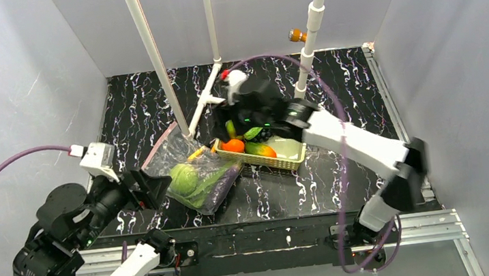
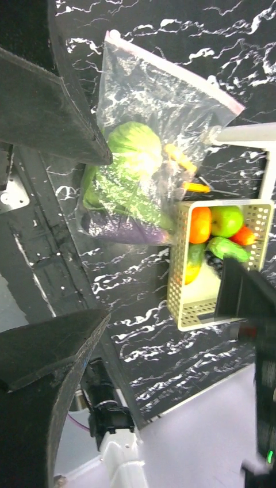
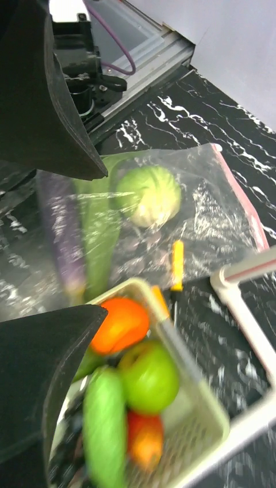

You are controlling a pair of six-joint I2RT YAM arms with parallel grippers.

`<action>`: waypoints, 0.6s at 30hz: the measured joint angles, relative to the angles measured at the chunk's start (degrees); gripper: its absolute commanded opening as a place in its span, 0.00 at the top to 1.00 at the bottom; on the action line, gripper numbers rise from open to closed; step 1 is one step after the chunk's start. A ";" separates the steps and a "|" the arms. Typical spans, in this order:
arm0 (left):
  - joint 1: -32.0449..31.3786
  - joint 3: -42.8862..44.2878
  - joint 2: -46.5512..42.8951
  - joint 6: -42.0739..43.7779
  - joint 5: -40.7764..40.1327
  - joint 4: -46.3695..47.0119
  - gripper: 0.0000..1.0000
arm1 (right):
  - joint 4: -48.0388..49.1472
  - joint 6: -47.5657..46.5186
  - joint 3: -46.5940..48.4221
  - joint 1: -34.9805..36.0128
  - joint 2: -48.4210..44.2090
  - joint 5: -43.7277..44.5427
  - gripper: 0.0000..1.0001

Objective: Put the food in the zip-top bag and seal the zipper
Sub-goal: Reset both arms

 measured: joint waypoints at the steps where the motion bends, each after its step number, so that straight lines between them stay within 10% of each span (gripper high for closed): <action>1: 0.00 0.00 -0.68 -0.18 -0.40 0.56 0.05 | -1.91 -1.18 -2.32 -0.37 -4.74 1.65 0.12; 18: 0.00 0.00 -8.75 -2.07 -4.24 11.43 0.03 | -20.34 -6.55 -13.84 -0.70 -62.88 25.06 0.02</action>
